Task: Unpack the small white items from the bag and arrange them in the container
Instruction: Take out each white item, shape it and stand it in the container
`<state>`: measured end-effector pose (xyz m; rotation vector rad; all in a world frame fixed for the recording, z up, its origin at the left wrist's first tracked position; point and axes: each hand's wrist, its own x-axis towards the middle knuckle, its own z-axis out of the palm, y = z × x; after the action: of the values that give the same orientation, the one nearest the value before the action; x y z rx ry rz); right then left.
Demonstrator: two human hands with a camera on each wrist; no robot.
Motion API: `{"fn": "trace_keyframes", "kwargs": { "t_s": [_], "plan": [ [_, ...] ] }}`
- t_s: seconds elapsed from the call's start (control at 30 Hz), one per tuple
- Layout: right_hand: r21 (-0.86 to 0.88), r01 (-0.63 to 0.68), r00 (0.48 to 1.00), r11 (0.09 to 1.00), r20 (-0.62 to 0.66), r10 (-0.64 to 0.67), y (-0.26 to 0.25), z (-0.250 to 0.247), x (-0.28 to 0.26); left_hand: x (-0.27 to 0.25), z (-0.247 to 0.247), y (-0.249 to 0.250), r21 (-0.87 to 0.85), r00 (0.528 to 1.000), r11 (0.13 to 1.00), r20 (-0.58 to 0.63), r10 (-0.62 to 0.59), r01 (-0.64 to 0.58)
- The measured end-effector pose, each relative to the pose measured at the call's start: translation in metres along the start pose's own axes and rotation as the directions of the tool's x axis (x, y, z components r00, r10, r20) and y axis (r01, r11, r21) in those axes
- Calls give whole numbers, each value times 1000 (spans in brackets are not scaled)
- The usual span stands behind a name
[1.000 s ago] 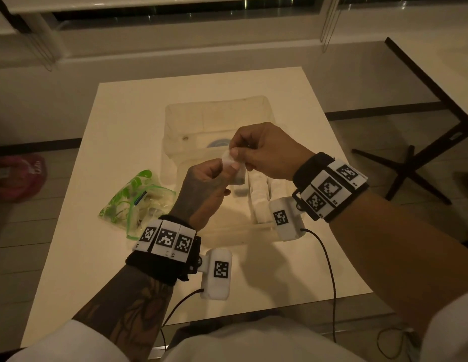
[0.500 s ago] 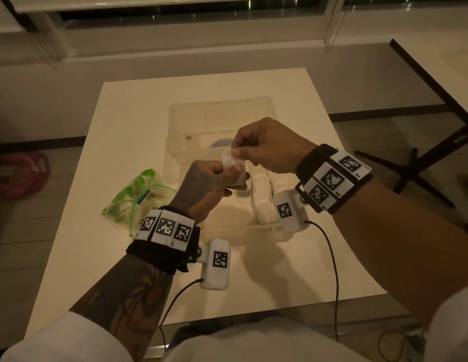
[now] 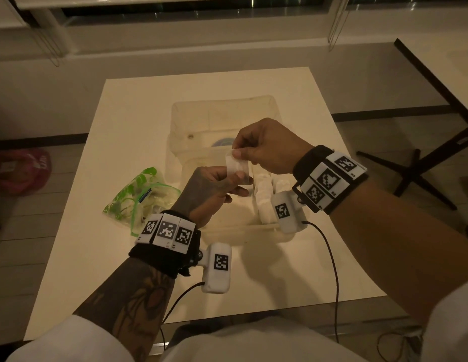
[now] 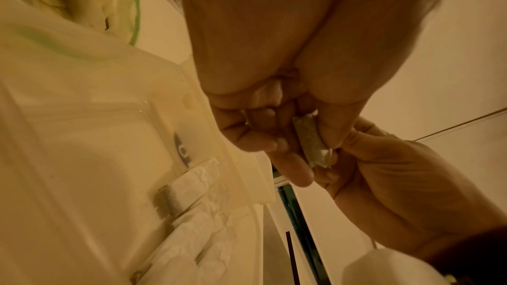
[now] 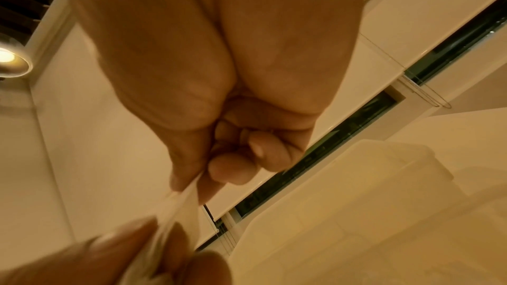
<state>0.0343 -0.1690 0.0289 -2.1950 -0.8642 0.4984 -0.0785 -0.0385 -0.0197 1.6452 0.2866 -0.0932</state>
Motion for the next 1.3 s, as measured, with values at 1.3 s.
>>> {"fn": "trace_keyframes", "kwargs": {
  "t_s": [1.3],
  "plan": [
    [-57,-39,995,998,90,44,14,5,14,-3,-12,-22,-40,990,995,-107,-96,92]
  ]
}}
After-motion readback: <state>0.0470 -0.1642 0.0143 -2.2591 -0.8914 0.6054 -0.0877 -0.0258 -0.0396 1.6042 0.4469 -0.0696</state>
